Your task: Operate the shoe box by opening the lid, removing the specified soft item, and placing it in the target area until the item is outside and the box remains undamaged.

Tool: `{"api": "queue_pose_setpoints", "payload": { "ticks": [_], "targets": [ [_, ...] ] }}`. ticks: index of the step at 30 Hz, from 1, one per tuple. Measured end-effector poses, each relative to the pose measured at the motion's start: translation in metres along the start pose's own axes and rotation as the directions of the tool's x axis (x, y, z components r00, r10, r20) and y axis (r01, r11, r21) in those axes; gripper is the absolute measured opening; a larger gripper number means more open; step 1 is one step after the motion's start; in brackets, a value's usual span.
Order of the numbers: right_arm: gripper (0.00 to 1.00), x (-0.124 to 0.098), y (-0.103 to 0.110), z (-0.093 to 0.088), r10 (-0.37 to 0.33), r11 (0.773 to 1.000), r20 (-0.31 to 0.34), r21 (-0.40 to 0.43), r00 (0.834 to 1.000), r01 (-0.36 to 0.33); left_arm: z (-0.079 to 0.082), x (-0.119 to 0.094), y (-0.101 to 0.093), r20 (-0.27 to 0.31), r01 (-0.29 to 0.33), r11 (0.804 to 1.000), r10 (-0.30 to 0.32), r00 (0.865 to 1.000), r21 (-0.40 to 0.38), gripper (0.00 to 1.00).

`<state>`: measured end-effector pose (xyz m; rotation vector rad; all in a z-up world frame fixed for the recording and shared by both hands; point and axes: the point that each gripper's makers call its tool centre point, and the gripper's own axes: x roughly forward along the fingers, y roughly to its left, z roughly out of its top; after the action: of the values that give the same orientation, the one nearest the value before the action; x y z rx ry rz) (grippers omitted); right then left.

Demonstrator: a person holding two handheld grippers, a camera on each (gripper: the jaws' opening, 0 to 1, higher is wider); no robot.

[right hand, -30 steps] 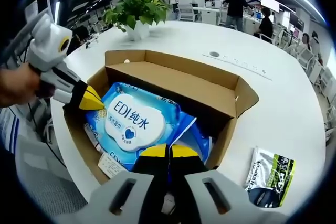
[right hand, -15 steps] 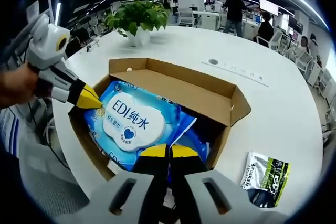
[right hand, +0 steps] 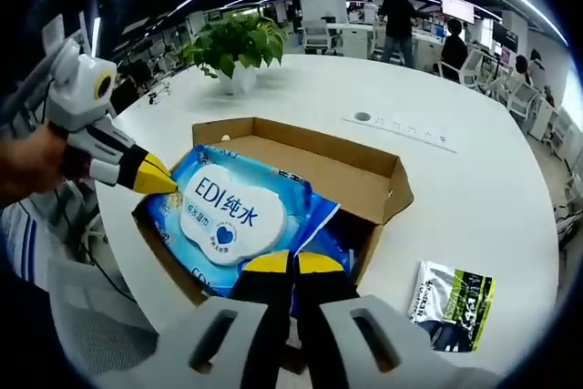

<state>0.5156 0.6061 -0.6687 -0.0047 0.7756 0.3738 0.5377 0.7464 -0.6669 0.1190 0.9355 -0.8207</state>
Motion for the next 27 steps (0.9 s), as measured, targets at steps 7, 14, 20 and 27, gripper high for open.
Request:
{"api": "queue_pose_setpoints", "payload": {
  "ticks": [7, 14, 20, 27],
  "targets": [
    [0.0, -0.014, -0.009, 0.003, -0.016, 1.0, 0.012, 0.01, 1.0, 0.016, 0.009, -0.001, -0.014, 0.01, 0.02, 1.0, -0.021, 1.0, 0.012, 0.0],
    [0.0, -0.031, -0.028, -0.003, -0.048, 0.999, 0.017, 0.02, 0.999, 0.048, 0.019, 0.007, -0.037, 0.011, 0.059, 0.998, -0.059, 0.998, 0.031, 0.0],
    [0.0, -0.045, -0.047, -0.012, -0.077, 0.997, 0.015, 0.031, 0.997, 0.076, 0.025, 0.018, -0.061, 0.004, 0.09, 0.994, -0.09, 0.996, 0.055, 0.0],
    [0.0, -0.061, -0.072, -0.024, -0.107, 0.993, 0.014, 0.051, 0.994, 0.106, 0.03, 0.033, -0.087, -0.004, 0.117, 0.99, -0.117, 0.993, 0.077, 0.0]
  ]
}}
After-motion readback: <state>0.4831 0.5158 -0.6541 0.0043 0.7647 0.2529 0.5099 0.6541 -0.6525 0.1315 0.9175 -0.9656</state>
